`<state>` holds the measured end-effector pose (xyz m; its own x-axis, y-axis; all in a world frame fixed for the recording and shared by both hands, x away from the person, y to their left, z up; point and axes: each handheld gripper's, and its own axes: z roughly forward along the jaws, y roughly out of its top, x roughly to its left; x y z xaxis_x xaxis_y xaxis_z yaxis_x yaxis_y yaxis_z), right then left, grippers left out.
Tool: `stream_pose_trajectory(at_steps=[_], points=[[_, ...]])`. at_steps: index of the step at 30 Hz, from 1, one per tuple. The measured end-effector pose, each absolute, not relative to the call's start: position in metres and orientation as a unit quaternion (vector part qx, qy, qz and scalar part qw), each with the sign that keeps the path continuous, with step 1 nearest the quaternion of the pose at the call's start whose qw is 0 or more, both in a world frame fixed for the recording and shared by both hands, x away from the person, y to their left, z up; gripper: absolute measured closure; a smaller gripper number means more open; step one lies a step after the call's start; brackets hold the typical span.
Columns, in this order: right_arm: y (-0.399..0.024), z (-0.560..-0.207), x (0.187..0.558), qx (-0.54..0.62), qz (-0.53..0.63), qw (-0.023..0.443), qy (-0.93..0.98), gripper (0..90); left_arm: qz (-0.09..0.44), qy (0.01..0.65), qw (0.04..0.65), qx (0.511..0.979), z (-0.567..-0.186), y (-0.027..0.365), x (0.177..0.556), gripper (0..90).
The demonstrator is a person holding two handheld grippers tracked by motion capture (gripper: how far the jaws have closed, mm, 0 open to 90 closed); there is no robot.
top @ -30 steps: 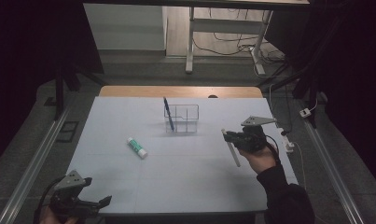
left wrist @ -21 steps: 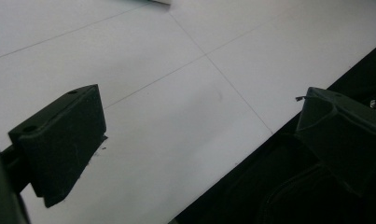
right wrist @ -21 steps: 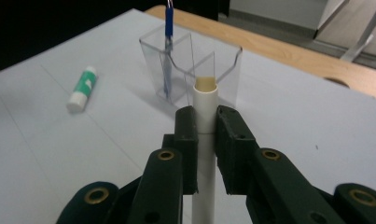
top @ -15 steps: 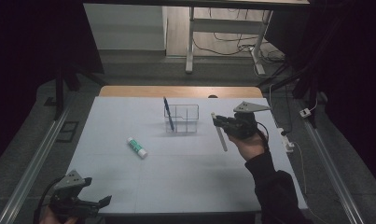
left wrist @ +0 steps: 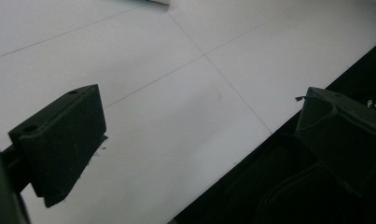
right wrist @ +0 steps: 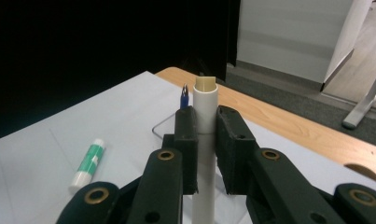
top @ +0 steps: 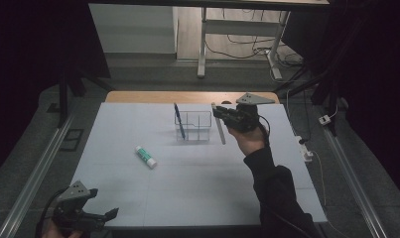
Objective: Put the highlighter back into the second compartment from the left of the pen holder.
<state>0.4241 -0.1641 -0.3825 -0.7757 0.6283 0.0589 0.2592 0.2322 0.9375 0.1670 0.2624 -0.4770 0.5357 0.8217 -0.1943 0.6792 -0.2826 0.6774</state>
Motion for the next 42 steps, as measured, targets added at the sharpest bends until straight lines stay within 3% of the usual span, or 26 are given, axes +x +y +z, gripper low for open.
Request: stream_pose_trajectory(at_steps=[17,42], points=[[-0.124,-0.382,0.459,0.276,0.565,0.187,0.755,78.3,0.095,0.471,0.369,0.796,-0.477,0.263,0.166,1.4],[-0.097,-0.391,0.485,0.286,0.578,0.190,0.740,78.2,0.093,0.470,0.369,0.796,-0.477,0.263,0.167,1.4]])
